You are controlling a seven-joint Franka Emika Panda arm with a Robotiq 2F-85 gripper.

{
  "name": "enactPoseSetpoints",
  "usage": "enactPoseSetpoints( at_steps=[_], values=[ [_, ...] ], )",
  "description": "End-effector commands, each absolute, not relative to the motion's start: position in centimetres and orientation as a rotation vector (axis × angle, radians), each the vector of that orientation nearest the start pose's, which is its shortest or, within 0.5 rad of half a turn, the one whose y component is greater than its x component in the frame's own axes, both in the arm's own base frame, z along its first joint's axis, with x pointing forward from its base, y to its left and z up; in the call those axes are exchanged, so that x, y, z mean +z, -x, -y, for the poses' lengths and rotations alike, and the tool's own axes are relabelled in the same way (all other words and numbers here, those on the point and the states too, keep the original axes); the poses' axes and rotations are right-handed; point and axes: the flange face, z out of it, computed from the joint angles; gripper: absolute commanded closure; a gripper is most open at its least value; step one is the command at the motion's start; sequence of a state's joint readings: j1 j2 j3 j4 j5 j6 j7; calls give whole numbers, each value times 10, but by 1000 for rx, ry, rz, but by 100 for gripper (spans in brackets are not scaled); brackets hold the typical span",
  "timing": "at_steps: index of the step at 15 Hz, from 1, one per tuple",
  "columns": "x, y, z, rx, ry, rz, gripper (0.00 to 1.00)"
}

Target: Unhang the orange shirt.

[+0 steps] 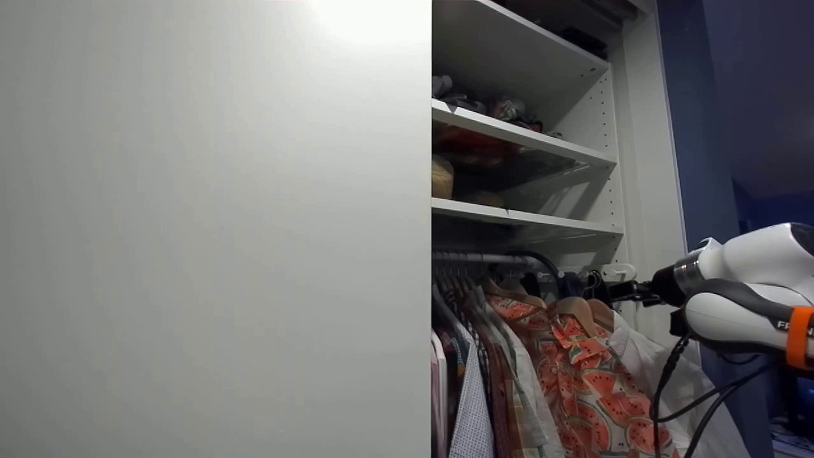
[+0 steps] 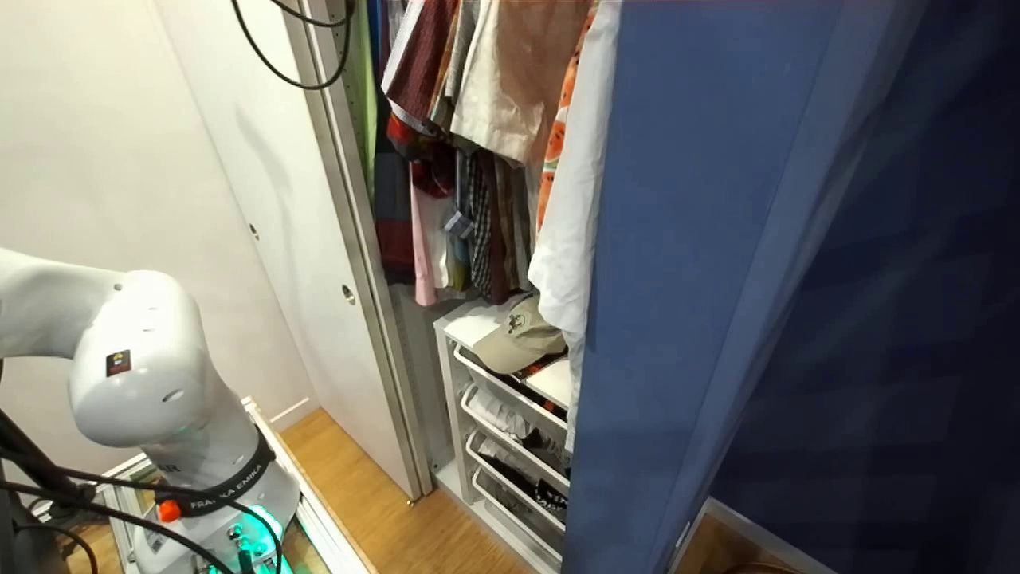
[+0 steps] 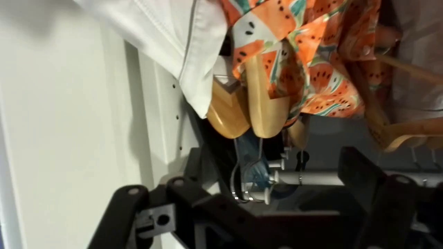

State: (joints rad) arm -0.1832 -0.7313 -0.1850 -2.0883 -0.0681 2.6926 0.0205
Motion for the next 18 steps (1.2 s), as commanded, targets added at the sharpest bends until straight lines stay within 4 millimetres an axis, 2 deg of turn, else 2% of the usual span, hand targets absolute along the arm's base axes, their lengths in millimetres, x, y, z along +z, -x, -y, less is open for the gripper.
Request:
enactPoseSetpoints(
  at_steps=[1,5,9,13,18],
  values=[
    [837,-306,171,-2015,2552,-530,0],
    [821,-320,171,-1972,2520,-491,0],
    [811,-336,188,-1939,2476,-494,0],
    [815,-353,199,-1949,2470,-459,0],
    [818,-381,199,-1929,2476,-413,3]
  ],
)
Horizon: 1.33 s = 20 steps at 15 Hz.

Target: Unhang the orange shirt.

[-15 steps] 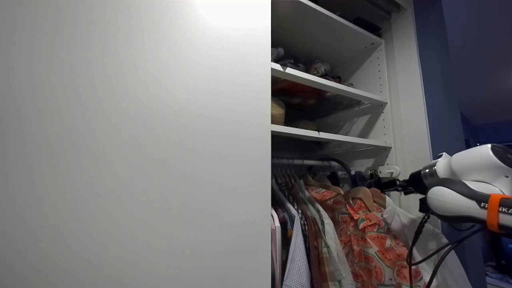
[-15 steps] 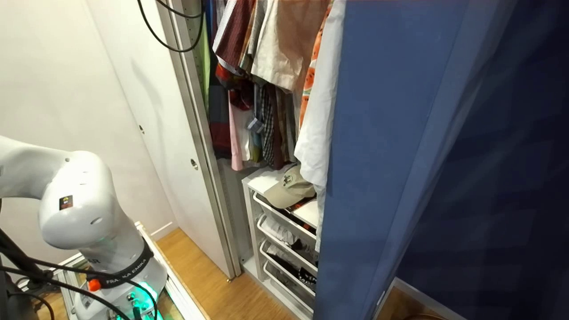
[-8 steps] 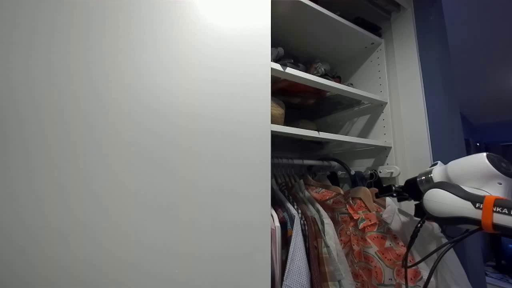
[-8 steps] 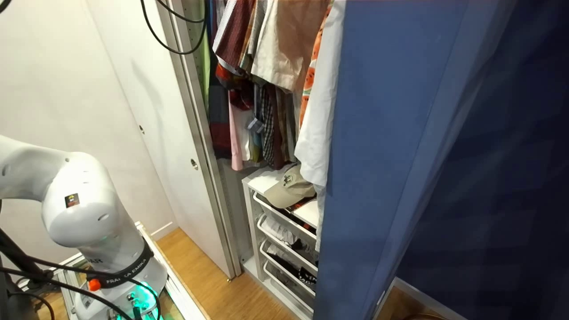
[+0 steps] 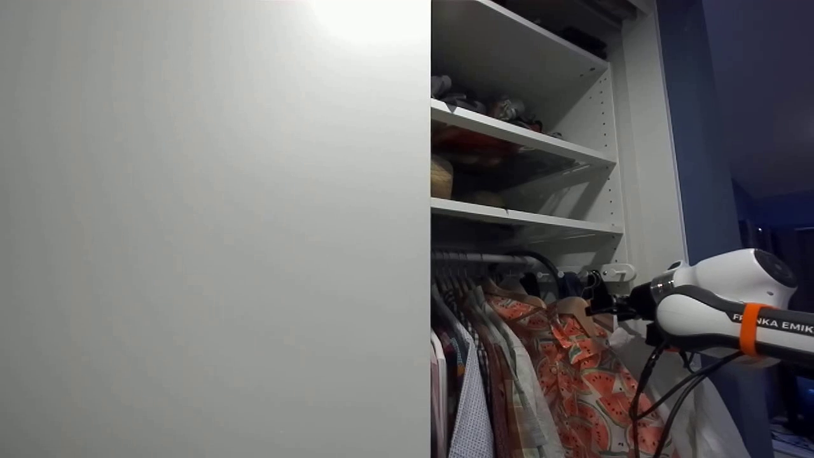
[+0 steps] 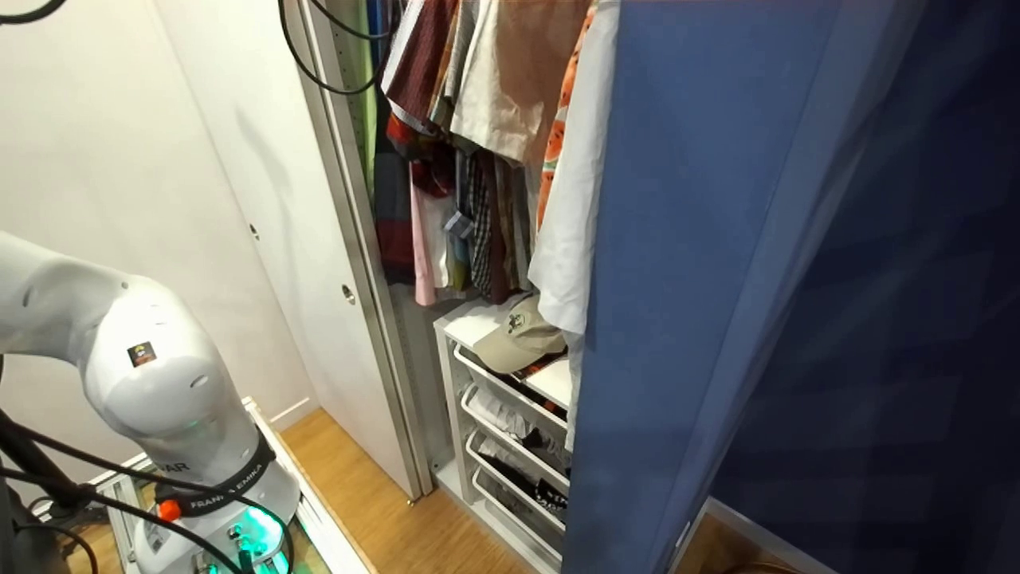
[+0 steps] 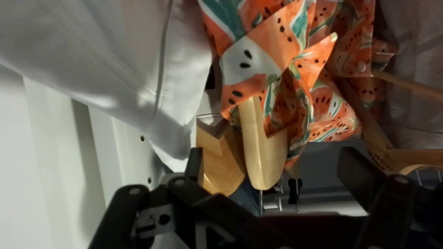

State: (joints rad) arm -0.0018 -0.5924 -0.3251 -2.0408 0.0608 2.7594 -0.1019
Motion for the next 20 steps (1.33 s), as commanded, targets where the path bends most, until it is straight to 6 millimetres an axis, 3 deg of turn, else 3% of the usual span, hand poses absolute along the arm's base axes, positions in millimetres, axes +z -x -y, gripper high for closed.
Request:
enactPoseSetpoints(
  at_steps=[1,4,6,15,20],
  values=[
    [817,-386,200,-1924,2481,-417,5],
    [814,-399,206,-1898,2482,-423,12],
    [813,-406,204,-1882,2485,-401,36],
    [823,-412,188,-1920,2491,-303,98],
    [835,-396,191,-1999,2468,-410,96]
  ],
)
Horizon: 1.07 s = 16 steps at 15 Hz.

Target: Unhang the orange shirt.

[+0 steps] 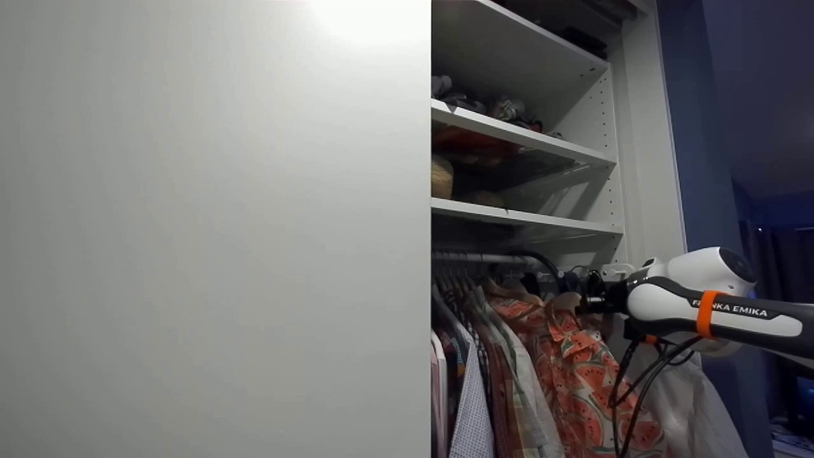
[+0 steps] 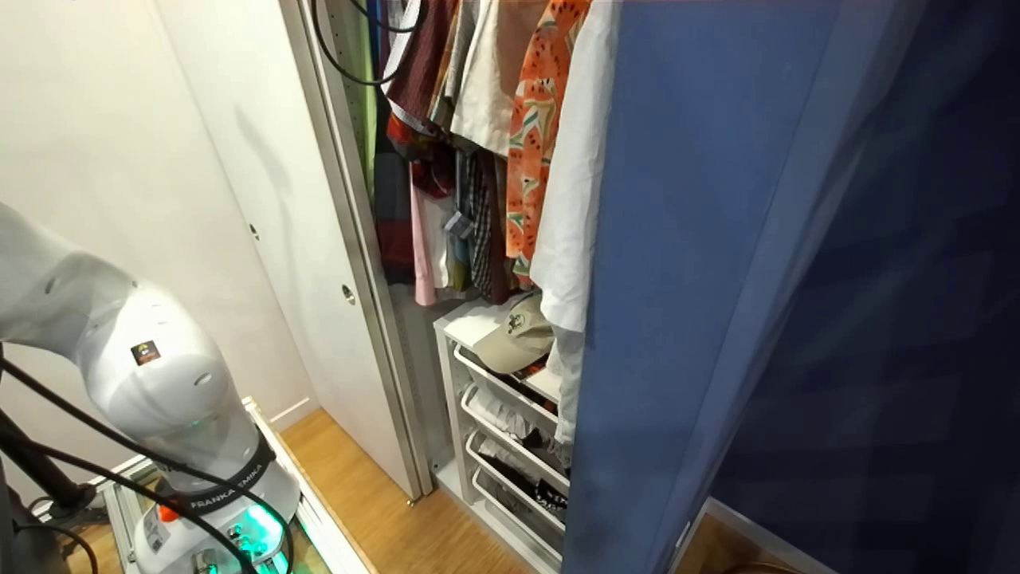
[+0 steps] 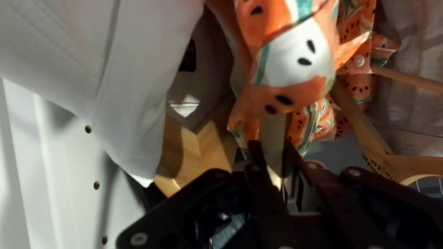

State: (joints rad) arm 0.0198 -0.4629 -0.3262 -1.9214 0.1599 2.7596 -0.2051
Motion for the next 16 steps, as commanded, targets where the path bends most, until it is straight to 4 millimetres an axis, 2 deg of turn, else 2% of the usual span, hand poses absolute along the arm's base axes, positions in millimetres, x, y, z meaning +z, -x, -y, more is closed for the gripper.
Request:
enactPoseSetpoints(
  at_steps=[1,5,8,12,16],
  values=[
    [838,-394,189,-2012,2466,-417,96],
    [842,-388,178,-2001,2470,-434,96],
    [826,-387,152,-1924,2552,-358,96],
    [777,-386,113,-1713,2696,-258,96],
    [711,-388,95,-1483,2723,-252,96]
  ],
)
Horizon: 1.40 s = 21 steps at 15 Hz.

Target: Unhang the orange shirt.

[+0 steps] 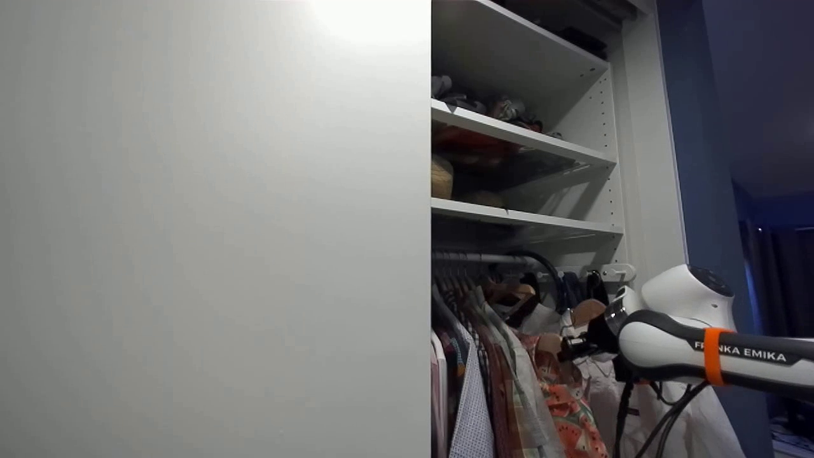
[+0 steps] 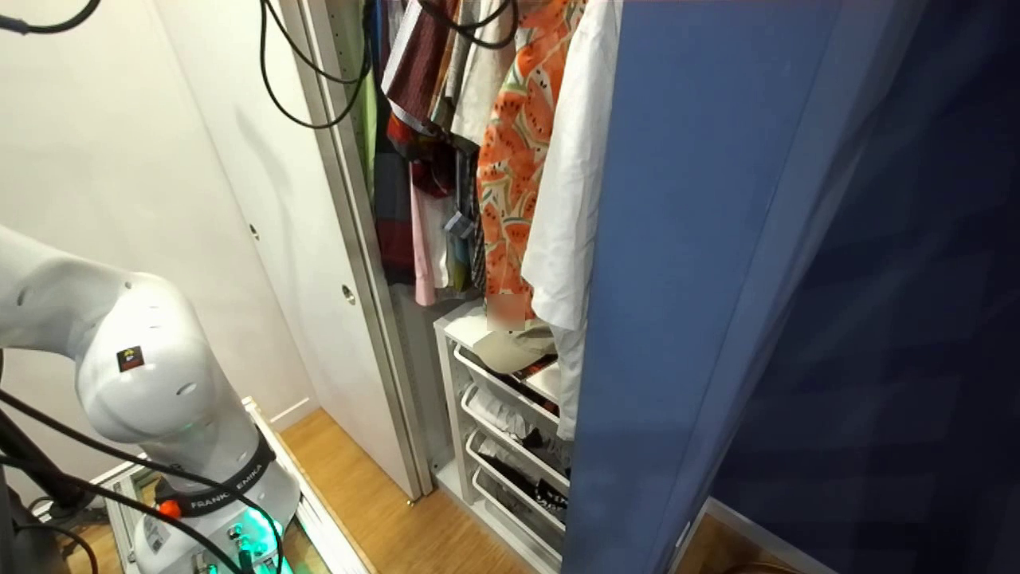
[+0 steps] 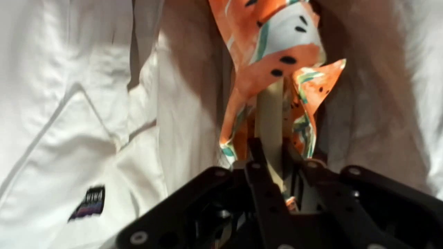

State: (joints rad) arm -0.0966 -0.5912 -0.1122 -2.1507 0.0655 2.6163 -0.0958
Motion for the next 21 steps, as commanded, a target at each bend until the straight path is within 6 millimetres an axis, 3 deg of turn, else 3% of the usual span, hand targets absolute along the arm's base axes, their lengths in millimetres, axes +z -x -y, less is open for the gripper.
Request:
enactPoseSetpoints(
  at_steps=[1,6,9,11,13,16,17,18,19,21],
  values=[
    [695,-391,98,-1431,2728,-290,96],
    [632,-391,120,-1149,2744,-431,96],
    [588,-380,117,-828,2806,-400,96],
    [575,-377,122,-701,2847,-450,96],
    [589,-372,135,-764,2886,-503,96],
    [647,-340,157,-1019,2902,-570,96],
    [609,-368,153,-884,2906,-525,83],
    [627,-358,159,-950,2902,-542,83],
    [640,-349,162,-995,2895,-551,96],
    [631,-372,160,-989,2838,-568,96]
  ],
)
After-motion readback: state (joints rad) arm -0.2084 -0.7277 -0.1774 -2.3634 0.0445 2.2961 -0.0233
